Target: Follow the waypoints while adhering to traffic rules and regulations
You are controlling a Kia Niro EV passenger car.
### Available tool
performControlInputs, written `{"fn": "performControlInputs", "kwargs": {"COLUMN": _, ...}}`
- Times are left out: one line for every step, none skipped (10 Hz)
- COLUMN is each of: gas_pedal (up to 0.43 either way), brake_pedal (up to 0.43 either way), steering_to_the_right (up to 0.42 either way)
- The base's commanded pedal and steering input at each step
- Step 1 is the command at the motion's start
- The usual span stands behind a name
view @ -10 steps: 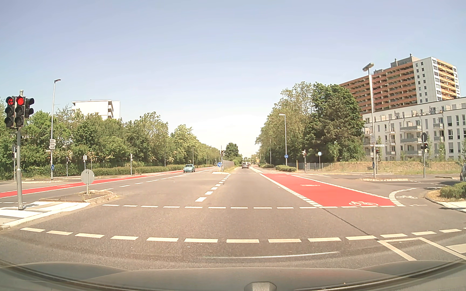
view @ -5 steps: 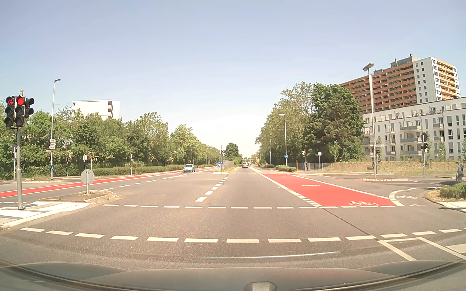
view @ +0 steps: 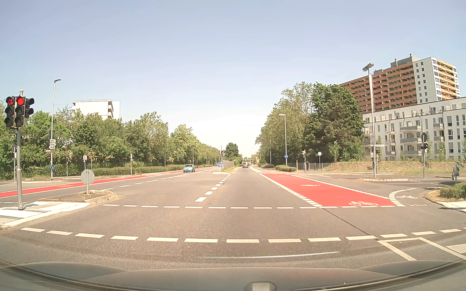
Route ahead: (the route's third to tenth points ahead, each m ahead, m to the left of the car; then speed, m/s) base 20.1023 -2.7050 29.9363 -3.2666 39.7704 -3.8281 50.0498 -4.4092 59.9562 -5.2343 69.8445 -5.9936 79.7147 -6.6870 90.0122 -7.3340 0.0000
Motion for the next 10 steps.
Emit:
{"fn": "performControlInputs", "kwargs": {"gas_pedal": 0.000, "brake_pedal": 0.372, "steering_to_the_right": 0.004}}
{"fn": "performControlInputs", "kwargs": {"gas_pedal": 0.000, "brake_pedal": 0.372, "steering_to_the_right": 0.004}}
{"fn": "performControlInputs", "kwargs": {"gas_pedal": 0.000, "brake_pedal": 0.372, "steering_to_the_right": 0.004}}
{"fn": "performControlInputs", "kwargs": {"gas_pedal": 0.000, "brake_pedal": 0.372, "steering_to_the_right": 0.004}}
{"fn": "performControlInputs", "kwargs": {"gas_pedal": 0.000, "brake_pedal": 0.366, "steering_to_the_right": 0.004}}
{"fn": "performControlInputs", "kwargs": {"gas_pedal": 0.000, "brake_pedal": 0.372, "steering_to_the_right": 0.004}}
{"fn": "performControlInputs", "kwargs": {"gas_pedal": 0.000, "brake_pedal": 0.372, "steering_to_the_right": 0.004}}
{"fn": "performControlInputs", "kwargs": {"gas_pedal": 0.000, "brake_pedal": 0.372, "steering_to_the_right": 0.004}}
{"fn": "performControlInputs", "kwargs": {"gas_pedal": 0.000, "brake_pedal": 0.372, "steering_to_the_right": 0.004}}
{"fn": "performControlInputs", "kwargs": {"gas_pedal": 0.000, "brake_pedal": 0.372, "steering_to_the_right": 0.004}}
